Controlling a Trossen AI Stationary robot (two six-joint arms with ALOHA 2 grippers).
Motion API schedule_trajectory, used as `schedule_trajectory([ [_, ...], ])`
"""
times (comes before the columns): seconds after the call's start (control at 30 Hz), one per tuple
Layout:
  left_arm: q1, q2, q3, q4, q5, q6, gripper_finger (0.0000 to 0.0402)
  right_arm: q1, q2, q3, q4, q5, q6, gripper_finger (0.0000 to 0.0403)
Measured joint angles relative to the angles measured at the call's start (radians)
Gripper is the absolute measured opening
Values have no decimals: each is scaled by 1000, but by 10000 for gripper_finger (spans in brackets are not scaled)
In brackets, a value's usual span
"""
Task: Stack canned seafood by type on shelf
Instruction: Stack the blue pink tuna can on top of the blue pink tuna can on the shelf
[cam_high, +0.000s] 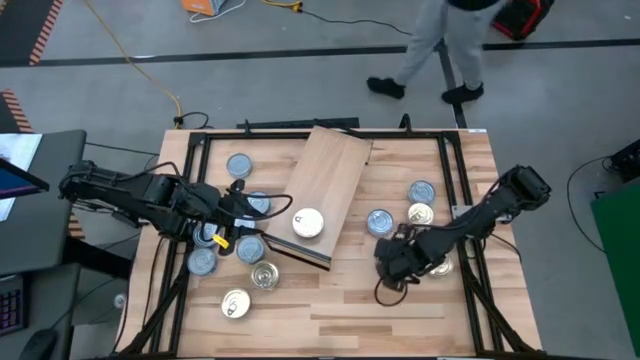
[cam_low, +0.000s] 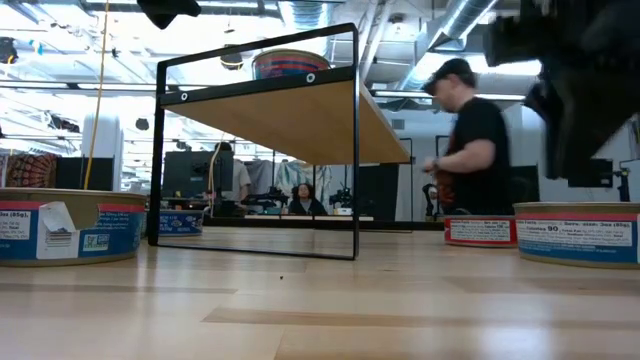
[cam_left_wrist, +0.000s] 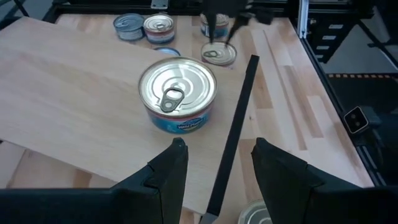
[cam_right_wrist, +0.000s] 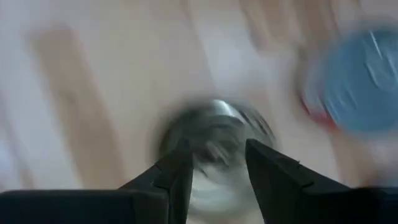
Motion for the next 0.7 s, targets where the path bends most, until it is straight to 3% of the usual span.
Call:
schedule_trajectory([
  [0.2,0,10,0,3,0,-1,174,-45,-23,-41,-33,-116,22,177],
  [0.47,0,83,0,-1,0,3,174,-129,-135,-130,-29,-168,-7,161],
  [0.7,0,115,4,-1,-2,46,174,-215,-215,-213,117,-263,18,140],
])
